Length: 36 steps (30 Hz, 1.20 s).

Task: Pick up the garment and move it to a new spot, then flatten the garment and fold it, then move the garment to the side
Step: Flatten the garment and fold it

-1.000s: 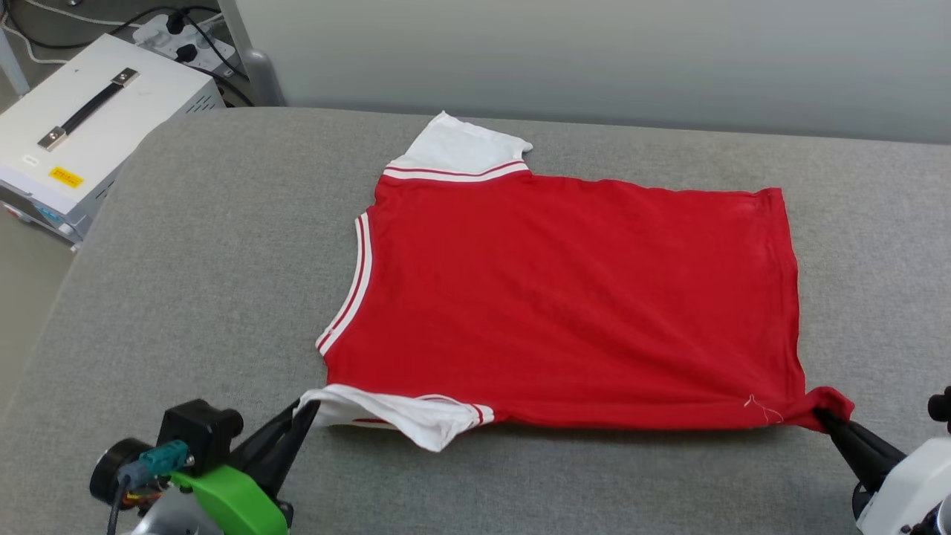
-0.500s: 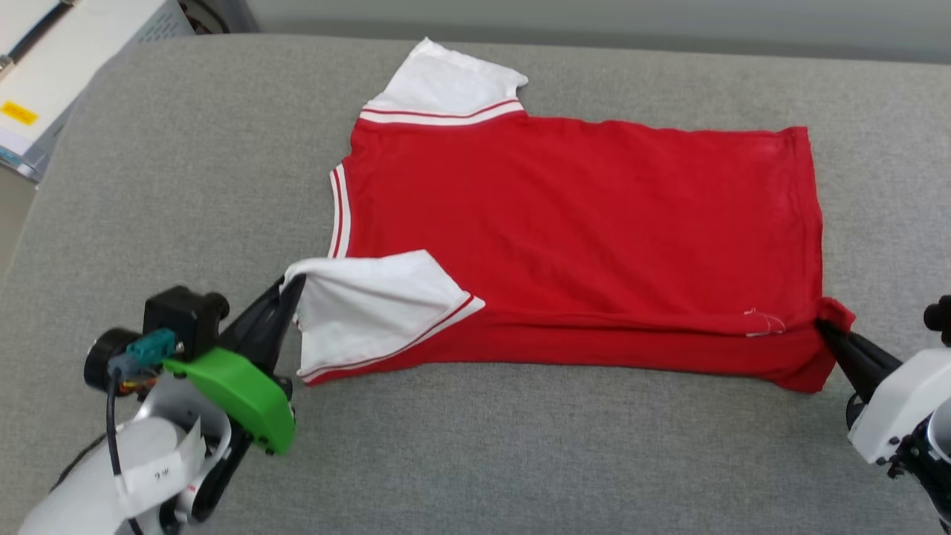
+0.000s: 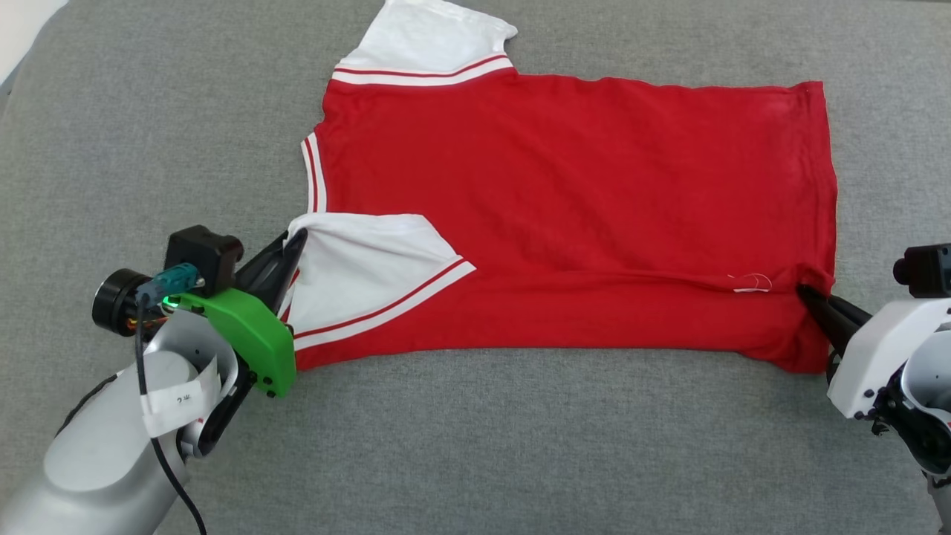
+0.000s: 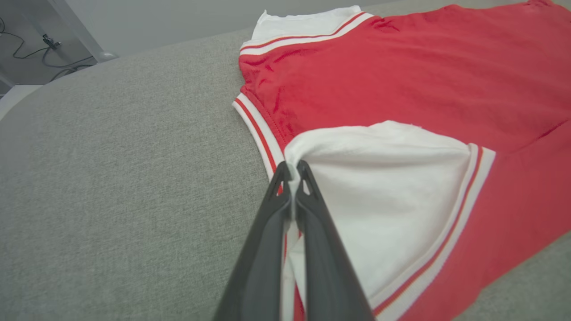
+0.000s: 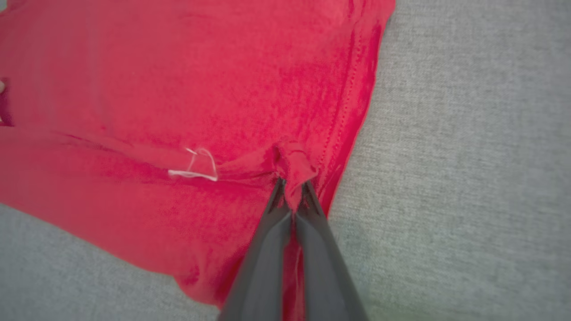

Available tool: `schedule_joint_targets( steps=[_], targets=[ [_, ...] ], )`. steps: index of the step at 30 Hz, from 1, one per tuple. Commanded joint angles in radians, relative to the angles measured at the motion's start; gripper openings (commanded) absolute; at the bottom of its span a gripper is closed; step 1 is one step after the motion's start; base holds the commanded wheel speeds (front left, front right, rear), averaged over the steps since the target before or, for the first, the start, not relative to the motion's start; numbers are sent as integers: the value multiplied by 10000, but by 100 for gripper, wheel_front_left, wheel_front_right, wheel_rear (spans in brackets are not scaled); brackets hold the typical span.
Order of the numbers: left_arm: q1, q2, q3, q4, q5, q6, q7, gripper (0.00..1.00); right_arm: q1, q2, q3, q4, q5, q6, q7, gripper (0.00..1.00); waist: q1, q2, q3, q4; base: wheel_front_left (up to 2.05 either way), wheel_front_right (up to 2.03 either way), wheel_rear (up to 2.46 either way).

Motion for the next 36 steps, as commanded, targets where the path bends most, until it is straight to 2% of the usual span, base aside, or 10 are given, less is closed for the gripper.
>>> schedule_joint_targets(
  steps=[1,2,7,10,19,26,29,33,36],
  targets=[
    [-313,-89,-106,271,263,-34,-38,100,-251,64,3,110,-119,-80,74,81,-1,119,56,-35,0,0,0],
    [-402,-200,-95,466,298,4,-141,100,-322,113,-30,173,-140,-80,101,100,-1,119,58,-31,0,0,0],
    [-627,-829,-7,1564,322,135,-851,100,-492,425,-106,205,-321,-80,187,100,-1,119,-138,-4,0,0,0],
    [-596,-1094,109,1969,244,141,-1186,100,-406,399,-132,18,-743,-80,275,100,-1,119,-359,25,0,0,0],
    [526,-1268,1096,1832,-397,616,-1582,100,287,906,-678,-932,-1724,-80,1245,100,-1,119,-1269,-54,0,0,0],
    [2138,-1059,1416,614,-1562,1123,-621,100,1210,1882,-1622,-1676,-2519,-80,2387,100,-1,119,-1600,-144,0,0,0],
    [2756,-860,1495,-81,-1918,1489,-132,100,1464,2352,-1835,-2068,-2799,-80,2847,100,-1,119,-1554,-256,0,0,0],
    [3341,-775,1597,-913,-2373,1751,262,100,1617,2813,-1945,-2514,-2863,-80,3136,100,-1,119,-1437,-385,0,0,0],
    [3551,-611,1471,-1337,-2409,1943,655,100,1638,2914,-2004,-2751,-2918,-80,3146,100,-1,119,-1327,-459,0,0,0]
  ],
)
